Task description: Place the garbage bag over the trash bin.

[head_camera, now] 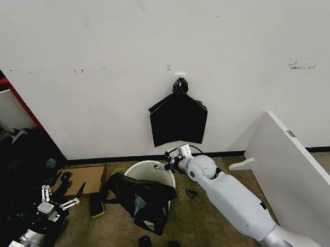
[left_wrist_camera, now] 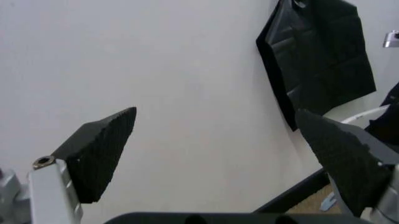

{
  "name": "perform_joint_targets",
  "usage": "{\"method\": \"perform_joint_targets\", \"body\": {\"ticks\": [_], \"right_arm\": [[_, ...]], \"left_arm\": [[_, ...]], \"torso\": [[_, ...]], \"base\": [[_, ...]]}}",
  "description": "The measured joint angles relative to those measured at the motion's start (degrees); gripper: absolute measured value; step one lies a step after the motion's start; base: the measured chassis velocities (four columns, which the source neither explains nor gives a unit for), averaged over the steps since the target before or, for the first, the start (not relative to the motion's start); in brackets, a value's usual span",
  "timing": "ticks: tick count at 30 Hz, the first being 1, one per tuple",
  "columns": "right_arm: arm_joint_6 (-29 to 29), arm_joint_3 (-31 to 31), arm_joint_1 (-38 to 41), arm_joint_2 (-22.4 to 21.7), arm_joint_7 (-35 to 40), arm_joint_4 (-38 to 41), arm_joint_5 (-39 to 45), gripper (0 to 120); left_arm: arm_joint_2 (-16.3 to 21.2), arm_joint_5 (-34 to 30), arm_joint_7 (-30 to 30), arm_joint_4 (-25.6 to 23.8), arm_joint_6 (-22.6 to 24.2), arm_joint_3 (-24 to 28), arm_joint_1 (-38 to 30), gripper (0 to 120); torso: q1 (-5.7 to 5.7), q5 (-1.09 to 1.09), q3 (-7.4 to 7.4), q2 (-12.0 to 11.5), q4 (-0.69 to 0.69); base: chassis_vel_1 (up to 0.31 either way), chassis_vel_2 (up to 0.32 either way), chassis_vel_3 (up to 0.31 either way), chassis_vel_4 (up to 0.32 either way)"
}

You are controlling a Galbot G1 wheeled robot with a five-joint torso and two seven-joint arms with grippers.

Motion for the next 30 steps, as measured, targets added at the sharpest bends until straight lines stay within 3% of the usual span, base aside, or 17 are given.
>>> {"method": "perform_joint_targets", "body": {"ticks": [3, 5, 7, 12, 19, 22, 23, 25, 27, 30], "right_arm": [[0.17, -0.18, -0.45, 0.13, -0.31, -0.46, -1.45, 90], [0.37, -0.18, -0.9, 0.1, -0.65, -0.74, -1.92, 78], [0.41, -0.14, -1.07, 0.1, -0.84, -0.78, -1.98, 77], [0.68, 0.56, -2.53, 0.31, -1.58, -0.72, -1.88, 54], [0.83, 1.09, -4.16, 0.7, 1.67, 0.26, -0.45, 32], [0.92, 1.37, -5.66, 0.08, 6.87, 1.58, 2.38, 16], [0.92, 1.37, -5.66, 0.08, 6.87, 1.58, 2.38, 16], [1.03, 1.68, -6.94, -0.6, 13.05, 3.34, 7.03, 11], [4.02, 1.79, -9.7, -1.95, 24.01, 7.91, 15.94, 1], [8.23, 1.96, -12.79, -3.37, 32.55, 13.11, 22.41, 0]], "left_arm": [[-0.21, 1.32, -1.22, 0.02, 0.0, 0.31, -0.25, 100], [-0.46, 2.03, -2.13, -0.04, 0.0, 0.45, -0.25, 100], [-0.5, 2.37, -2.6, -0.05, 0.0, 0.49, -0.19, 100], [-0.51, 3.45, -4.72, 0.15, 0.01, 0.39, 0.07, 100], [-0.66, 3.48, -5.57, -0.09, 0.01, 0.32, 0.55, 100], [-0.67, 3.47, -6.13, -0.13, 0.01, 0.23, 0.7, 100], [-0.67, 3.47, -6.13, -0.13, 0.01, 0.23, 0.7, 100], [-0.64, 3.48, -6.51, -0.13, 0.01, 0.23, 0.71, 100], [-0.57, 3.47, -7.11, -0.11, 0.01, 0.32, 0.69, 100], [-0.51, 3.47, -7.51, -0.01, 0.01, 0.64, 0.55, 100]], "torso": [[0.0, 0.0, 0.0, 0.0, -0.01], [-0.01, -0.01, 0.0, 0.0, 0.0], [-0.01, -0.01, 0.0, 0.0, -0.01], [-0.01, 0.0, -0.01, 0.0, 0.0], [-0.01, 0.0, -0.01, 0.0, 0.01], [-0.01, 0.0, -0.01, 0.0, 0.01], [-0.01, 0.0, -0.01, 0.0, 0.01], [-0.01, 0.0, -0.01, 0.0, 0.01], [-0.01, 0.02, 0.0, 0.0, 0.0], [-0.01, -0.01, -0.01, -0.01, 0.01]], "base": [[0.0, 0.0, 0.0, 0.0], [0.0, 0.0, 0.0, 0.0], [0.0, 0.0, 0.0, 0.0], [0.0, 0.0, 0.0, 0.0], [0.0, 0.0, 0.0, 0.0], [0.0, 0.0, 0.0, 0.0], [0.0, 0.0, 0.0, 0.0], [0.0, 0.0, 0.0, 0.0], [0.0, 0.0, 0.0, 0.0], [0.0, 0.0, 0.0, 0.0]]}}
